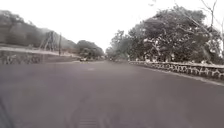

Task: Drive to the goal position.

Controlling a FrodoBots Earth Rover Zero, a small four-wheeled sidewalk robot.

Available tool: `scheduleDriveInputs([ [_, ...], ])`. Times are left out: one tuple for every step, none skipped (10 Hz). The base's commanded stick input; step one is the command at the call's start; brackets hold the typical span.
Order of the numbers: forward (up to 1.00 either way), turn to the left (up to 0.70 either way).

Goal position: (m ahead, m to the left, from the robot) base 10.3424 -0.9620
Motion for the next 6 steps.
scheduleDriveInputs([
  [0.85, 0.0],
  [0.85, 0.0],
  [0.85, 0.0],
  [0.85, 0.0],
  [0.85, 0.0],
  [0.85, 0.0],
])
